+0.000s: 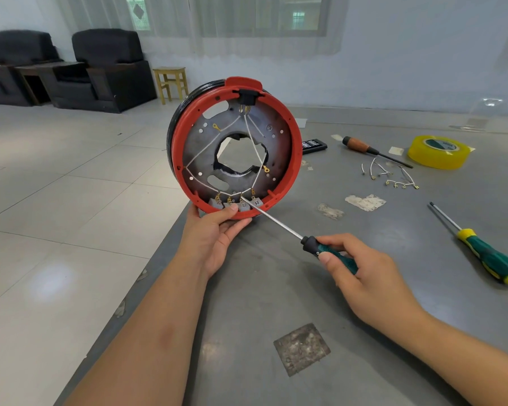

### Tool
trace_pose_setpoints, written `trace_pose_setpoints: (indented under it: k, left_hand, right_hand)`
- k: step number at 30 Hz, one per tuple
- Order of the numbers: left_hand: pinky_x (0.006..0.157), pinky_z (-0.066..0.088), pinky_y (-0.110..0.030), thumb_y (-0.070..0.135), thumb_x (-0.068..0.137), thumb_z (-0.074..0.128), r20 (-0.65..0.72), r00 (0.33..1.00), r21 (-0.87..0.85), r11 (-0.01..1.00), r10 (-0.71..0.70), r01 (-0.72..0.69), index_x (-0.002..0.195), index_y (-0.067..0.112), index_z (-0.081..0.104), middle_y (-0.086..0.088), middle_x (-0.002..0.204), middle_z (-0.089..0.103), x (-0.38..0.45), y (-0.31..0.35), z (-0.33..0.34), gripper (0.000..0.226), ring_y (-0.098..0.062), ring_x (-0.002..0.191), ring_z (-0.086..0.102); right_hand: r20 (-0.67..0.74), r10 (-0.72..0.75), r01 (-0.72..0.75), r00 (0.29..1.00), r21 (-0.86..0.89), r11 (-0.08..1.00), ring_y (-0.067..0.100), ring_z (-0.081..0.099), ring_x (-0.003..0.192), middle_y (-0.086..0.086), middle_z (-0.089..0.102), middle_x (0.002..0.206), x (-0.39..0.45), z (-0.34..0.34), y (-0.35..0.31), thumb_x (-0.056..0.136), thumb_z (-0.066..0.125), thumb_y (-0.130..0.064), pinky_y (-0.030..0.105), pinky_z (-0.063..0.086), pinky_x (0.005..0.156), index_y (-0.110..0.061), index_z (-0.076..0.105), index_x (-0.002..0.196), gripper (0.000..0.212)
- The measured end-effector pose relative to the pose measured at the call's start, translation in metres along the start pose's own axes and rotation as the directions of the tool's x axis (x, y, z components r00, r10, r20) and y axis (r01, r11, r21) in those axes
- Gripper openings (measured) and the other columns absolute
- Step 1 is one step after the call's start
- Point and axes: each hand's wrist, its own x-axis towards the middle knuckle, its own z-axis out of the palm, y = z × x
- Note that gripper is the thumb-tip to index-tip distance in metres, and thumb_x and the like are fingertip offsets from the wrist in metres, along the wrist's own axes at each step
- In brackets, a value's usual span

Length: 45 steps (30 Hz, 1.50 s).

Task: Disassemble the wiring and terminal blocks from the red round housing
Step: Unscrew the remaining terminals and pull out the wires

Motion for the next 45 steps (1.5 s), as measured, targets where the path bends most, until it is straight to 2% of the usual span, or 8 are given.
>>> trace_pose_setpoints:
  k: [3, 7, 14, 24, 31, 37, 41, 45]
  left_hand:
    - [0.082, 0.063, -0.059, -0.021, 0.087, 0.063, -0.013, 1.000, -0.058, 0.998, -0.008, 0.007, 0.143, 0.024, 0.047, -0.018, 0.128, 0.068, -0.001, 0.003, 0.000, 0.074, -0.041, 0.100, 0.077]
    - [0.080, 0.063, -0.060, -0.019, 0.087, 0.055, -0.006, 0.999, -0.068, 0.997, -0.034, 0.033, 0.144, 0.014, 0.045, -0.026, 0.133, 0.062, -0.004, 0.005, 0.003, 0.067, -0.046, 0.100, 0.076]
    - [0.102, 0.052, -0.068, -0.005, 0.091, 0.043, -0.013, 0.998, -0.051, 0.997, -0.059, 0.058, 0.145, 0.003, 0.046, -0.030, 0.130, 0.068, -0.017, 0.010, 0.012, 0.055, -0.052, 0.113, 0.069]
    - [0.079, 0.057, -0.041, 0.013, 0.096, 0.060, -0.130, 0.991, 0.252, 0.965, -0.040, 0.072, 0.145, 0.016, 0.041, -0.016, 0.130, 0.070, -0.011, 0.013, 0.029, 0.053, -0.030, 0.105, 0.074]
    - [0.074, 0.065, -0.044, 0.004, 0.095, 0.062, -0.053, 0.997, 0.322, 0.944, -0.052, 0.067, 0.128, 0.021, 0.057, -0.013, 0.111, 0.079, -0.009, 0.022, 0.012, 0.038, -0.033, 0.095, 0.079]
    - [0.072, 0.065, -0.041, -0.001, 0.096, 0.063, -0.043, 0.998, 0.371, 0.928, 0.053, -0.034, 0.120, 0.020, 0.065, -0.006, 0.101, 0.081, -0.011, 0.012, -0.001, 0.031, -0.029, 0.096, 0.079]
    - [0.073, 0.066, -0.039, 0.004, 0.099, 0.062, -0.053, 0.989, 0.413, 0.905, 0.137, -0.103, 0.122, 0.024, 0.065, -0.002, 0.110, 0.080, -0.010, 0.004, 0.000, 0.031, -0.022, 0.096, 0.079]
    - [0.072, 0.066, -0.039, 0.007, 0.101, 0.061, -0.073, 0.982, 0.439, 0.890, 0.173, -0.124, 0.126, 0.028, 0.062, 0.000, 0.119, 0.074, -0.008, 0.001, 0.002, 0.032, -0.014, 0.093, 0.079]
  right_hand:
    - [-0.004, 0.016, -0.015, 1.000, 0.084, 0.996, 0.015, 0.061, 0.066, -0.029, 0.067, 0.099, 0.001, -0.004, 0.003, 0.096, 0.059, -0.037, 0.024, 0.048, 0.061, -0.054, 0.062, 0.108, 0.021]
    - [-0.006, -0.024, 0.024, 1.000, 0.069, 0.997, 0.007, 0.064, 0.076, -0.033, 0.066, 0.101, 0.003, -0.008, 0.006, 0.096, 0.061, -0.037, 0.013, 0.045, 0.064, -0.054, 0.061, 0.109, 0.021]
    - [-0.021, -0.085, 0.085, 0.996, 0.012, 0.996, -0.003, 0.062, 0.081, -0.031, 0.067, 0.091, 0.001, -0.015, 0.010, 0.095, 0.061, -0.037, 0.005, 0.040, 0.066, -0.034, 0.069, 0.115, 0.023]
    - [-0.024, -0.093, 0.092, 0.995, -0.046, 0.995, 0.004, 0.063, 0.080, -0.025, 0.069, 0.089, 0.003, -0.028, 0.019, 0.093, 0.068, -0.029, 0.009, 0.041, 0.064, -0.030, 0.074, 0.112, 0.020]
    - [-0.017, -0.148, 0.145, 0.989, -0.119, 0.982, -0.013, 0.060, 0.087, -0.025, 0.069, 0.095, 0.007, -0.036, 0.013, 0.089, 0.075, -0.017, 0.001, 0.038, 0.075, -0.025, 0.077, 0.110, 0.022]
    - [-0.036, -0.156, 0.150, 0.987, -0.148, 0.978, -0.005, 0.067, 0.088, -0.022, 0.073, 0.096, 0.013, -0.043, 0.012, 0.085, 0.077, -0.015, 0.011, 0.049, 0.081, -0.028, 0.079, 0.106, 0.025]
    - [-0.018, -0.172, 0.166, 0.985, -0.183, 0.969, -0.013, 0.062, 0.081, -0.027, 0.070, 0.091, 0.023, -0.048, 0.010, 0.083, 0.078, -0.015, 0.004, 0.043, 0.074, -0.028, 0.080, 0.106, 0.026]
    - [0.011, -0.213, 0.210, 0.977, -0.227, 0.951, 0.002, 0.065, 0.071, -0.015, 0.076, 0.089, 0.035, -0.058, 0.000, 0.082, 0.078, -0.017, 0.023, 0.053, 0.067, -0.026, 0.081, 0.105, 0.025]
